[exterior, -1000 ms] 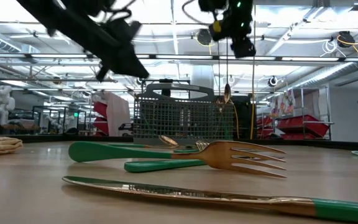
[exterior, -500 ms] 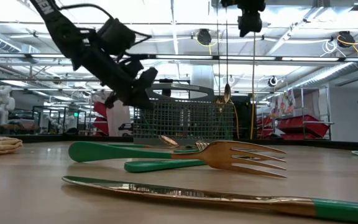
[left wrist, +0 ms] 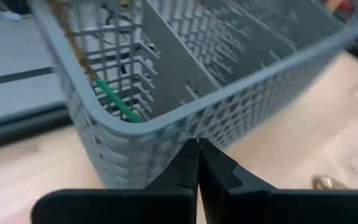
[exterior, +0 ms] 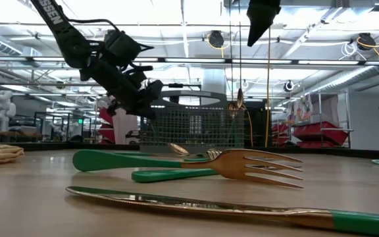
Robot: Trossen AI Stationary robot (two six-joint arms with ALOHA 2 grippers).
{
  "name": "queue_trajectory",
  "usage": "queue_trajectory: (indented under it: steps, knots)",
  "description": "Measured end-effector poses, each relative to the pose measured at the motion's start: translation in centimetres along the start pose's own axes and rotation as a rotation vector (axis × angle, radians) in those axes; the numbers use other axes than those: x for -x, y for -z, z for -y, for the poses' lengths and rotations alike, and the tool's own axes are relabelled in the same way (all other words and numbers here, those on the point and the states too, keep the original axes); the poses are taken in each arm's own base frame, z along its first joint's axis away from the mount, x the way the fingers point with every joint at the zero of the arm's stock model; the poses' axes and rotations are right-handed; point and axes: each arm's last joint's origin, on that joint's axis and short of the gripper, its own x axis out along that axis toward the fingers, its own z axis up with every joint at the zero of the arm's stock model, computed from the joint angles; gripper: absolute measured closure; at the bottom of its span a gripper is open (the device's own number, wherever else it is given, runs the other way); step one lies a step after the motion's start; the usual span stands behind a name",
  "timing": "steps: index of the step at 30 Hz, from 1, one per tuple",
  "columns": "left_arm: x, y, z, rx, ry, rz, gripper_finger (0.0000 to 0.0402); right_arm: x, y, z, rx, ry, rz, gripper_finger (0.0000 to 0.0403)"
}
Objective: Sort silverware
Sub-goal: Put the green fork into the silverware basket
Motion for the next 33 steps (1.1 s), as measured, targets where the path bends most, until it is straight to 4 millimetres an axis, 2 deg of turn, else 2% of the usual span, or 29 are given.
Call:
queue_trajectory:
  steps: [9, 15, 20, 23, 26, 30, 33]
  knots:
    - [-0.1, -0.5, -0.2, 0.057, 0.071, 0.0, 0.0395, 0.7, 0.1, -1.2, -0.061, -0.136, 0.003, 0.0245]
    - [1.7, -0.9, 2.1, 0.182, 0.483, -0.145, 0.0395, 1.5, 0.2, -2.4, -0.089, -0.315, -0.014, 0.0245]
    - [5.6, -2.4, 4.6, 0.274, 0.758, -0.196, 0.0395, 0.9, -0.2, -3.6, -0.294, -0.357, -0.086, 0.0245]
    - [8.9, -3.7, 5.8, 0.282, 0.882, -0.155, 0.0395, -0.6, -1.0, -5.8, -0.337, -0.348, -0.133, 0.0245]
    - [12.5, -5.1, 6.3, 0.278, 1.001, -0.083, 0.0395, -2.6, -2.0, -8.9, -0.318, -0.376, -0.172, 0.0245]
    - [16.8, -6.5, 6.0, 0.3, 1.104, 0.019, 0.0395, -4.9, -2.7, -14.2, -0.264, -0.48, -0.236, 0.0245]
    - [19.0, -7.1, 5.3, 0.323, 1.111, 0.079, 0.0395, -6.3, -2.6, -17.7, -0.262, -0.488, -0.289, 0.0245]
